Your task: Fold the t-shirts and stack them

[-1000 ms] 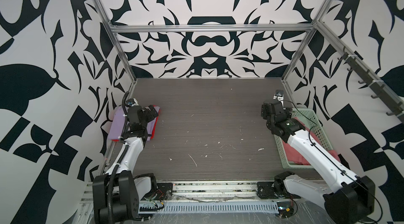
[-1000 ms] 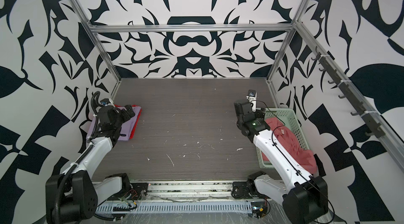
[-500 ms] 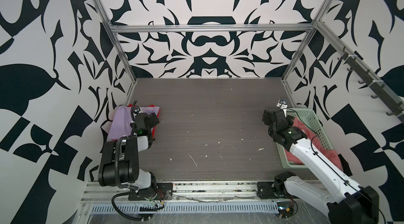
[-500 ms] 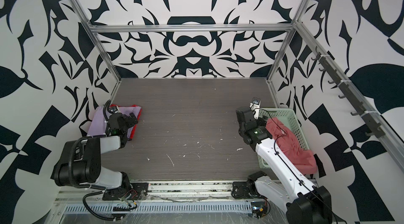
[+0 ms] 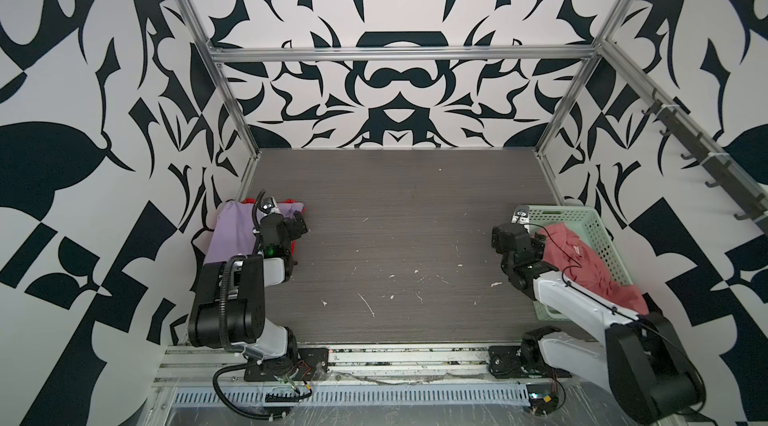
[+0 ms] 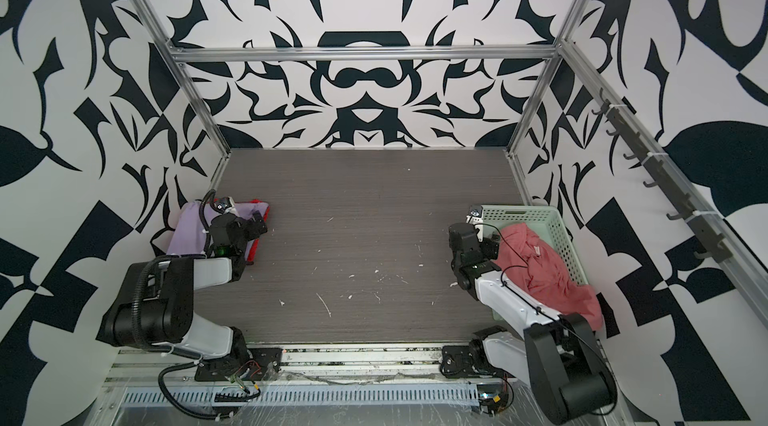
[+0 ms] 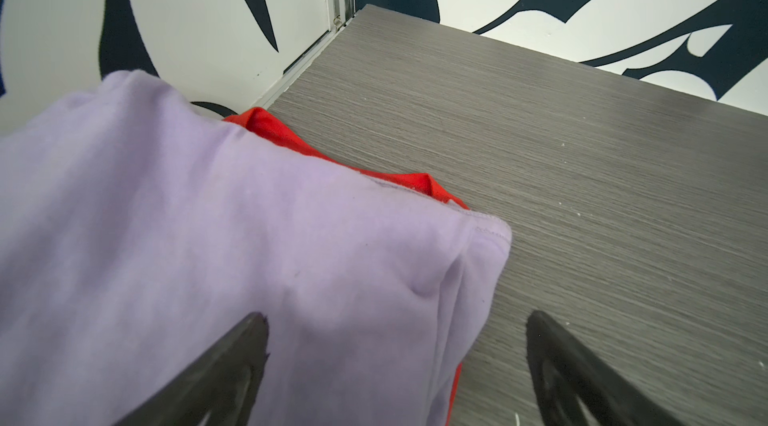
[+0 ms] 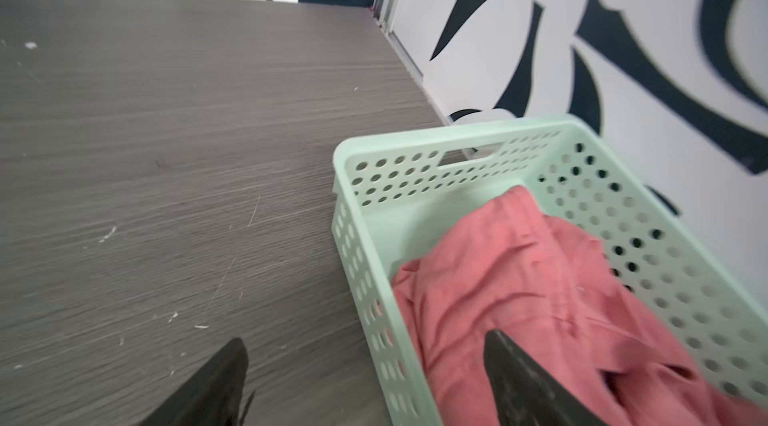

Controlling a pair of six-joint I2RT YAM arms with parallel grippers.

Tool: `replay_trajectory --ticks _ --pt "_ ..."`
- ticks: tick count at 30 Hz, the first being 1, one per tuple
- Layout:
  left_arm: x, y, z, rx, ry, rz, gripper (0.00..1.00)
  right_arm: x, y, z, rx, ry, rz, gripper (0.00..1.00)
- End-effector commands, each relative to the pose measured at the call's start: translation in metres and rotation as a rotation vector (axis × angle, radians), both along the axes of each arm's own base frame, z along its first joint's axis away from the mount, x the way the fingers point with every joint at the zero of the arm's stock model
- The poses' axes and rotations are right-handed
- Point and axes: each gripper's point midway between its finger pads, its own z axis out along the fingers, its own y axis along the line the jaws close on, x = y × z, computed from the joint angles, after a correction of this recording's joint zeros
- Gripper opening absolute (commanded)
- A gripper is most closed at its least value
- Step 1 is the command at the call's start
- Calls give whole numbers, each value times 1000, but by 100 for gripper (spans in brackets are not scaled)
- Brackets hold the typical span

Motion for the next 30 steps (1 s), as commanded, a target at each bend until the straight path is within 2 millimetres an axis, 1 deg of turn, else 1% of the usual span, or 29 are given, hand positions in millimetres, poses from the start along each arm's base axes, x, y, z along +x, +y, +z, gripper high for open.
replay_trajectory --ticks 1,3,4,6,9,11,12,14,16,18,20,21,30 --pt "5 -1 9 8 -39 -12 99 31 13 25 15 -181 71 91" --pt "5 -1 8 8 -39 -11 99 35 15 18 -8 -206 98 91" --pt "5 -1 9 9 -39 -12 99 38 14 17 -21 -217 102 92" --pt "5 -1 8 9 -38 -12 99 44 22 14 -30 -199 159 93" --pt "5 -1 9 9 -40 -13 99 52 25 -1 -18 -208 203 93" --pt "4 -2 8 8 -40 -12 99 55 23 -11 -22 -217 205 93" --pt "4 -1 9 8 -41 -12 99 55 22 -10 -29 -216 204 93" --pt "5 -1 8 8 -39 -13 99 55 25 -14 7 -188 225 92" --pt "5 -1 8 10 -38 -12 99 61 24 -16 24 -176 234 94" --pt "5 -2 8 9 -38 -15 99 61 16 -21 93 -152 240 96" --pt "5 -2 8 10 -39 -14 99 62 14 -20 85 -166 234 96" --pt "5 -2 9 9 -40 -15 99 60 14 -20 86 -166 234 99" --pt "5 -2 8 11 -37 -19 99 61 14 -20 89 -162 231 100"
